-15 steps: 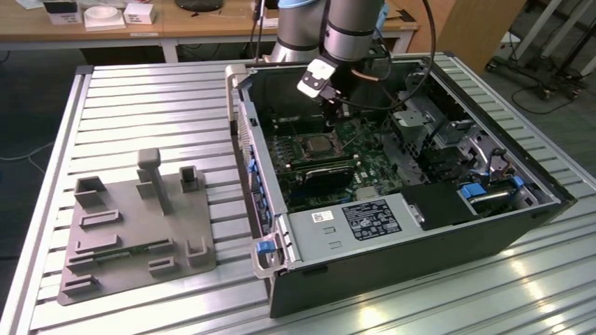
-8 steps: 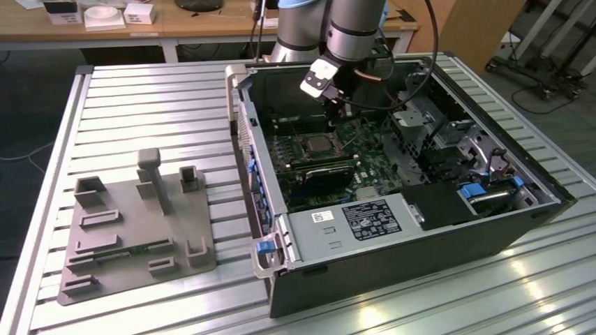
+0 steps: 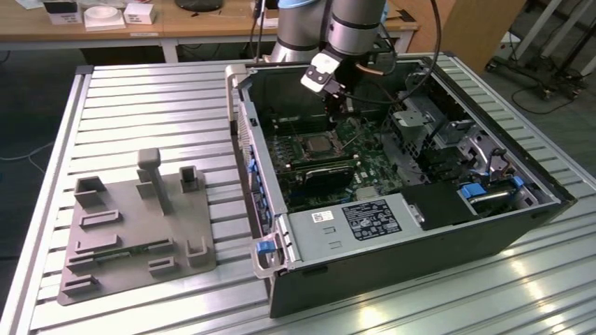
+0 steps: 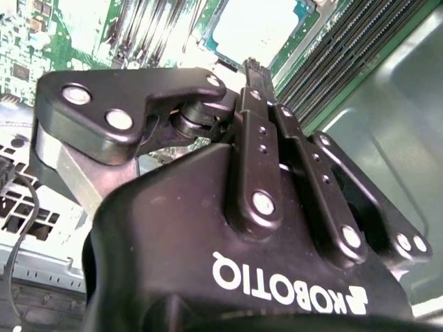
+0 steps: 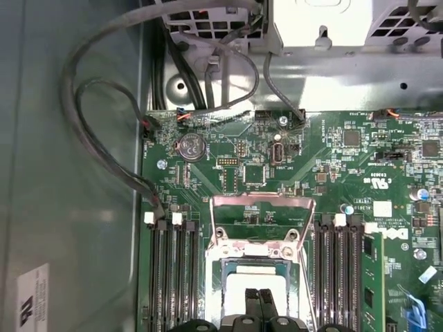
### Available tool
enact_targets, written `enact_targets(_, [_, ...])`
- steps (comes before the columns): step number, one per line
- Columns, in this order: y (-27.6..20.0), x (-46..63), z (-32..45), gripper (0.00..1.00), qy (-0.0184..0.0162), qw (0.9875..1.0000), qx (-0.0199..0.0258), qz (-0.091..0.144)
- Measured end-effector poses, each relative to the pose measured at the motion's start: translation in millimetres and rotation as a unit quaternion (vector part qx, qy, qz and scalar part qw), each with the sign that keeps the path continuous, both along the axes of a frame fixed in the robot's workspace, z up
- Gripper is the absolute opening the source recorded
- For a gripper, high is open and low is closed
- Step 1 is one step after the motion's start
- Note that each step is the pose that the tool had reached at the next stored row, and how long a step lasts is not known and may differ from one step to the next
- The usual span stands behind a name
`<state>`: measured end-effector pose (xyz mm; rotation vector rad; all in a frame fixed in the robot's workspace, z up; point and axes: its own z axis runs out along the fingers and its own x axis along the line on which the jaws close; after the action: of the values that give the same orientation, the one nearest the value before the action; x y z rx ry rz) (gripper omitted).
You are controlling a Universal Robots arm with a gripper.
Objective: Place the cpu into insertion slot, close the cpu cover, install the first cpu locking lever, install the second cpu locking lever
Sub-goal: 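Close the cpu cover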
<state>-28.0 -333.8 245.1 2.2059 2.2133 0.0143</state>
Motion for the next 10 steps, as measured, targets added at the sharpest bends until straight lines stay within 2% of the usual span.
enact_targets(6, [0.0,0.1,6.0,0.10,0.0000,1.0000,0.0000,0.000])
enact_targets(10, [0.0,0.1,12.9,0.10,0.0001,1.0000,0.0000,0.000])
